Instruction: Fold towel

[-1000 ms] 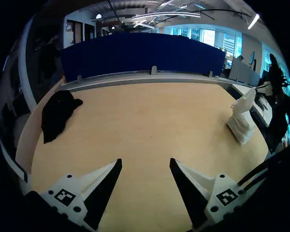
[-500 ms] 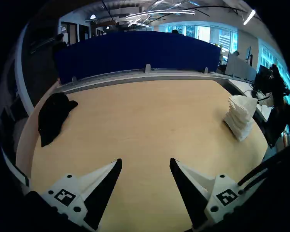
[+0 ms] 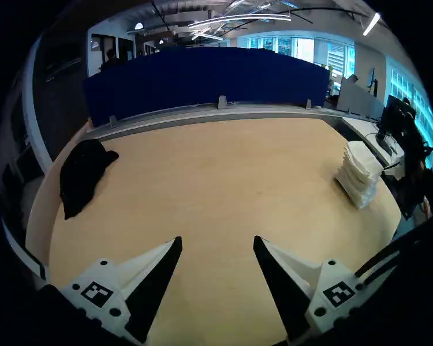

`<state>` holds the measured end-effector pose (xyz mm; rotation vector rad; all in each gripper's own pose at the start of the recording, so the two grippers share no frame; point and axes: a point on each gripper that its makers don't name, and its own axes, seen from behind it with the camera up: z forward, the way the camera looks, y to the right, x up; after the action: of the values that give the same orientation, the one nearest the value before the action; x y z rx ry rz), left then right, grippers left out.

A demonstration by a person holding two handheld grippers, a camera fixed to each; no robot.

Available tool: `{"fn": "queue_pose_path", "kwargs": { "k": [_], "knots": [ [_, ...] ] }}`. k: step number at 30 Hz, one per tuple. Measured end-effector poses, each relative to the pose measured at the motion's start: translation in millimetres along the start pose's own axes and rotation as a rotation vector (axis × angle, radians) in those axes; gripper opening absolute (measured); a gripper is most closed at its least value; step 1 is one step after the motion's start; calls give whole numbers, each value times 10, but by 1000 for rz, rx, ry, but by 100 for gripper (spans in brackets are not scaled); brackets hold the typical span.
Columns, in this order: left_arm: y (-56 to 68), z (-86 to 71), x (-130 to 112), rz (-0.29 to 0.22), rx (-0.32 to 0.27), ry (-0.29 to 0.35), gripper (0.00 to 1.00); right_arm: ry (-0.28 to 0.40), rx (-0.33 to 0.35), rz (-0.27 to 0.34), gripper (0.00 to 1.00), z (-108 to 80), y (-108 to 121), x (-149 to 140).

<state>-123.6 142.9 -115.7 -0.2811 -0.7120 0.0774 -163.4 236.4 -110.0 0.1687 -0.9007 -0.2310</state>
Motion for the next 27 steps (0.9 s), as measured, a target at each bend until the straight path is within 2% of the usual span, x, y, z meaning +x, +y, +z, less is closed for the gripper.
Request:
{"fn": "queue_pose_path", "kwargs": {
  "k": [3,9,16,22,27],
  "knots": [
    [-20,-15,-11,1,5,0,92,-21,4,17,3,74,-23,-131],
    [-61,-36,-16,3,13,0,91,-26,-6,50,3,165,-17,-193],
    [-96,-46,-11,-6,18,5,92,0,-21,66,7,134,-2,-140],
    [-113,-57,-15,-10,18,7,92,26,-38,64,30,49,-11,-122],
    [-123,-56,-13,-10,14,11,91,48,-45,68,58,-14,-35,-79]
  ]
}}
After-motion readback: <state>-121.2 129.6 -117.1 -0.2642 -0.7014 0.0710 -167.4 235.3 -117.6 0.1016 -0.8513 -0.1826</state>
